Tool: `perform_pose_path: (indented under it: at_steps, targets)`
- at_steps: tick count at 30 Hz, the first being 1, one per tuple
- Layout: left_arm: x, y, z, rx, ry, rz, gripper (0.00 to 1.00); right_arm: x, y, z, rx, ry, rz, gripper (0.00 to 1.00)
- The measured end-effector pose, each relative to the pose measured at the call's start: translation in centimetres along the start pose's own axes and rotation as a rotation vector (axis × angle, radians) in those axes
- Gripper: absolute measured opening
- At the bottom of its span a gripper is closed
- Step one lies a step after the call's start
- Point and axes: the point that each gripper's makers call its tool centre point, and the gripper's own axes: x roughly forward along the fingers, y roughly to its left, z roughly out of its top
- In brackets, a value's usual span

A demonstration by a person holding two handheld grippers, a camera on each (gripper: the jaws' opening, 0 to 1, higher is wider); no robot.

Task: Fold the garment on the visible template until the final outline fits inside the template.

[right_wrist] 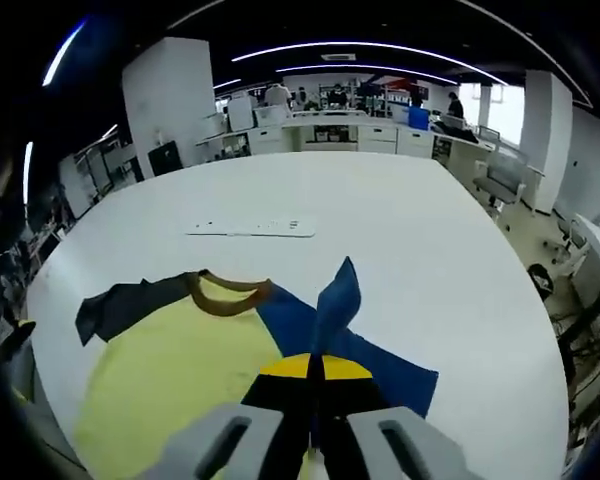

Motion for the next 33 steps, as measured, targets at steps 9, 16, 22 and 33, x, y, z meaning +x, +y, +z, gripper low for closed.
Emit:
perform_pose_path:
  at_steps: [9,16,22,33]
  targets:
    - [0.1,0.0,-0.3,-0.008,0.007,0.003,0.99,1.1,2.8,0.8,-0.035,0.002,0.044,0.00]
    - [0.2,0.0,-0.6,-0.021,0.008,0.006,0.99,1.8,5.4,1.1,-0.085,0.014,0.083,0.00]
    - [0.3,-0.2,-0.9,-0.019,0.020,-0.002,0.99,2.5,6.9,1.3,-0.116,0.023,0.106,0.00]
    - [0.6,-0.1,-1.0,-0.030,0.021,-0.013,0.99,3.2,10.9,3.1,-0.227,-0.014,0.139,0.00]
